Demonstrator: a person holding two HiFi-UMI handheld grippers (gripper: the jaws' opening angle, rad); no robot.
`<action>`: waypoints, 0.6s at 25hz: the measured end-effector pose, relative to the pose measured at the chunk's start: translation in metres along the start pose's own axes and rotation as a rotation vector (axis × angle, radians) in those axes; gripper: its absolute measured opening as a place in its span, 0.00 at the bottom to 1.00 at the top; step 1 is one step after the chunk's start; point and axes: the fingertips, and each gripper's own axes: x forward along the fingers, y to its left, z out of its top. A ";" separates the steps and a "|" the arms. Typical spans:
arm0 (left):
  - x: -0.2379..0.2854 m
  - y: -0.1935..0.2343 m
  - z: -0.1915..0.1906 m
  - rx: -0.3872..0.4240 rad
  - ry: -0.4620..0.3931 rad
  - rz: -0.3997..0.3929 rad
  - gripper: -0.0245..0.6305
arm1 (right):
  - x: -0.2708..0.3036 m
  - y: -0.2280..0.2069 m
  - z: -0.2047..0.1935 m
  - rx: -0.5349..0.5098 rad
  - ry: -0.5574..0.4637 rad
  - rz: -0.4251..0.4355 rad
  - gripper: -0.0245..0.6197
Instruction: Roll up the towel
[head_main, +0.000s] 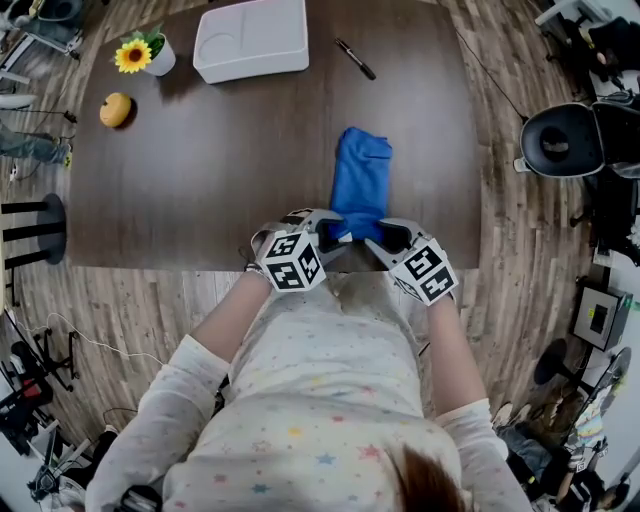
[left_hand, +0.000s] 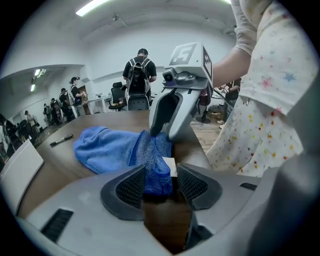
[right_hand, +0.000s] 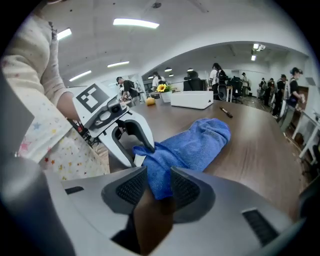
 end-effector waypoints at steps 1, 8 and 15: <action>0.001 0.001 0.000 0.012 0.001 0.000 0.30 | 0.002 0.002 -0.002 -0.038 0.016 0.002 0.28; -0.013 0.021 0.011 -0.099 -0.093 0.038 0.27 | 0.011 0.001 -0.007 -0.179 0.104 -0.030 0.29; -0.030 0.012 0.029 -0.024 -0.143 0.078 0.21 | 0.012 0.001 -0.010 -0.176 0.122 -0.041 0.29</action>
